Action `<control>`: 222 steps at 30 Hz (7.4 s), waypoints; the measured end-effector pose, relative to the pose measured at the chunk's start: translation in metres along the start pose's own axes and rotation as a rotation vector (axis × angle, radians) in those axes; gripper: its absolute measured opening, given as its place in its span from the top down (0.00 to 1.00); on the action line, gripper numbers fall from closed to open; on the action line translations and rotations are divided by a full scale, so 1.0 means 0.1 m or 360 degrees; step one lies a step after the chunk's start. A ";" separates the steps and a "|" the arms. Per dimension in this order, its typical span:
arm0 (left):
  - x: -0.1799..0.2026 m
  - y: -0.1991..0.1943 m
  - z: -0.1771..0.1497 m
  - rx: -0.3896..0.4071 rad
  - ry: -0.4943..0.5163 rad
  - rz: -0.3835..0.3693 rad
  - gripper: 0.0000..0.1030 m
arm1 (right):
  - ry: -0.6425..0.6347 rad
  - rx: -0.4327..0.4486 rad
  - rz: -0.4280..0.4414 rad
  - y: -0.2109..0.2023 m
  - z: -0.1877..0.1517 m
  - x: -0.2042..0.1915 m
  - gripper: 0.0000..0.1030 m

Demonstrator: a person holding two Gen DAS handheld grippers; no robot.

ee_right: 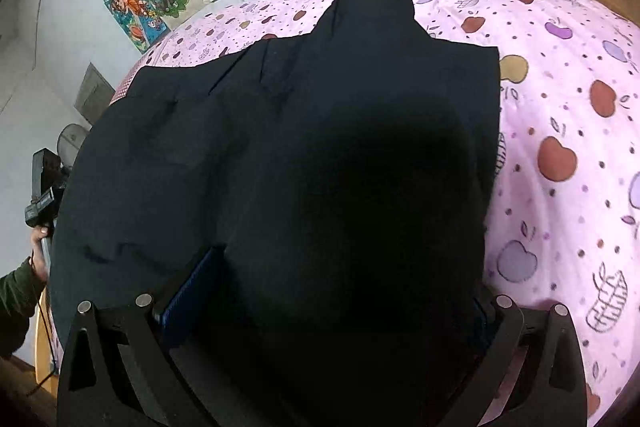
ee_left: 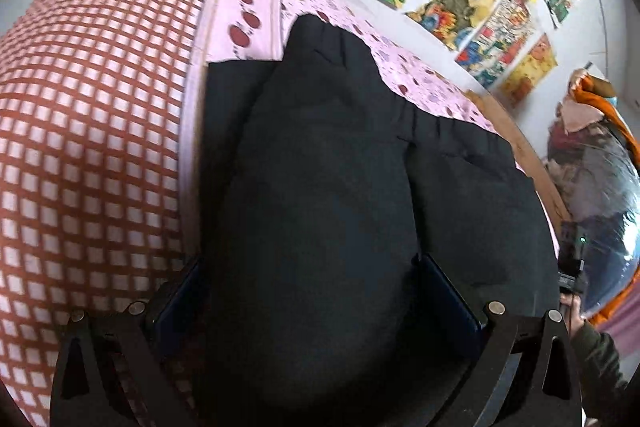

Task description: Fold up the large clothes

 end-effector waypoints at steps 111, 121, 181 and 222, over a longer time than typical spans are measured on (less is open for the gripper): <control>0.99 -1.82 -0.31 0.0467 0.0490 0.0356 0.81 | -0.0411 0.0559 -0.0300 -1.61 0.09 -1.42 0.86; 0.64 -1.78 -0.35 0.0378 0.0341 0.0409 0.81 | -0.0452 0.0469 -0.0266 -1.42 -0.01 -1.74 0.86; 1.39 -2.75 -0.86 0.0810 0.0313 0.0525 0.00 | -0.0508 0.0717 -0.0562 -2.17 -0.52 -2.57 0.08; 1.54 -3.20 -1.74 0.0934 0.0491 0.0578 0.00 | -0.0562 0.0876 -0.0243 -2.89 -1.39 -2.81 0.03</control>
Point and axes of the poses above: each gripper's, at about its wrist camera, not at the fingertips, and y roughly the way its jaws point, x to its right, z to its top, the point moved 8 cm from there along y, roughly the way its jaws point, and after that the axes turned 2 degrees about x, right-handed, at the moved point
